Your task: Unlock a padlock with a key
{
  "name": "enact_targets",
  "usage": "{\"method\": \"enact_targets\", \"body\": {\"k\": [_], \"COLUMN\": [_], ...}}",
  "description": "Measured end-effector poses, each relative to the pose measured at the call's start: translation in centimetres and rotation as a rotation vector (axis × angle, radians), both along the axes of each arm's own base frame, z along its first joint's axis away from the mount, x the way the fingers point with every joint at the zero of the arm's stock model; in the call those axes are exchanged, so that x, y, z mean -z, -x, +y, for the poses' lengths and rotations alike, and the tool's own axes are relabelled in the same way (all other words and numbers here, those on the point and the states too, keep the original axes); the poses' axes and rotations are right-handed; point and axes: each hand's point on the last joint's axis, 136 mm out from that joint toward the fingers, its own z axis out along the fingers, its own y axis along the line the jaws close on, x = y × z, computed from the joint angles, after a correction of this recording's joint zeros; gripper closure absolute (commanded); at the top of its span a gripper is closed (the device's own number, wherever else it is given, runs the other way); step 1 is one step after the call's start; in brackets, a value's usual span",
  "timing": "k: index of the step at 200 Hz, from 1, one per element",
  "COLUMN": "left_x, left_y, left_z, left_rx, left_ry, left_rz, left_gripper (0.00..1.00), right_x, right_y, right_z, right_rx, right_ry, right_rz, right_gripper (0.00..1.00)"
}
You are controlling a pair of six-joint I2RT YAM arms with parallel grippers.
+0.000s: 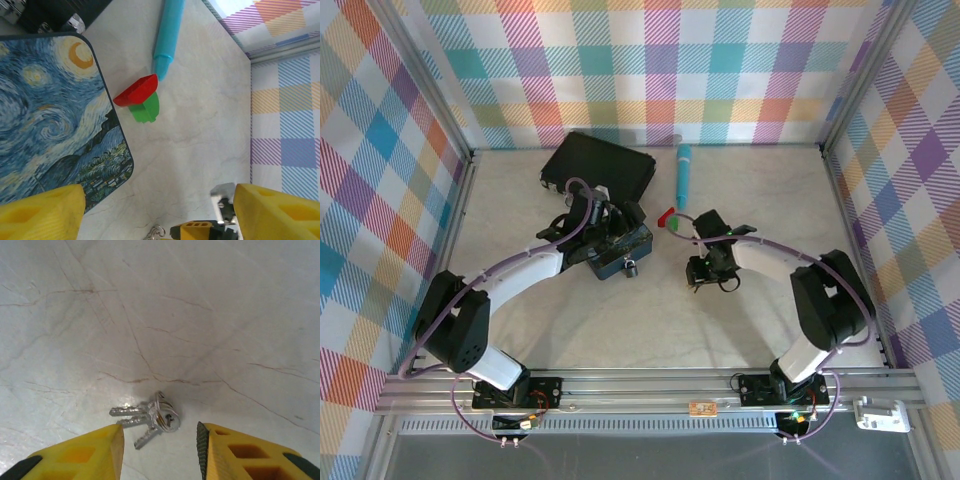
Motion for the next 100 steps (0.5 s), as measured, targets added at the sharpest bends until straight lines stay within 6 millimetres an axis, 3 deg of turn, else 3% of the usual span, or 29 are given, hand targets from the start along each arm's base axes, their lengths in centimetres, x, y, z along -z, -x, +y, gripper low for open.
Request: {"method": "enact_targets", "body": {"k": [29, 61, 100], "left_x": [-1.2, -1.7, -1.7], "left_y": [0.1, -0.1, -0.1], "left_z": [0.6, 1.1, 1.2], "left_rx": [-0.015, -0.03, -0.032], "left_ry": [0.004, 0.004, 0.003], "left_rz": [-0.025, -0.036, -0.035], "left_gripper": [0.22, 0.22, 0.22], "right_x": [1.3, 1.1, 1.2], "right_y": [-0.4, -1.5, -1.1], "right_z": [0.2, 0.4, -0.3], "right_rx": [-0.048, -0.074, -0.055], "right_ry": [0.055, 0.088, 0.123], "right_rz": [0.016, 0.007, 0.027], "right_gripper": [0.6, 0.61, 0.71]}}
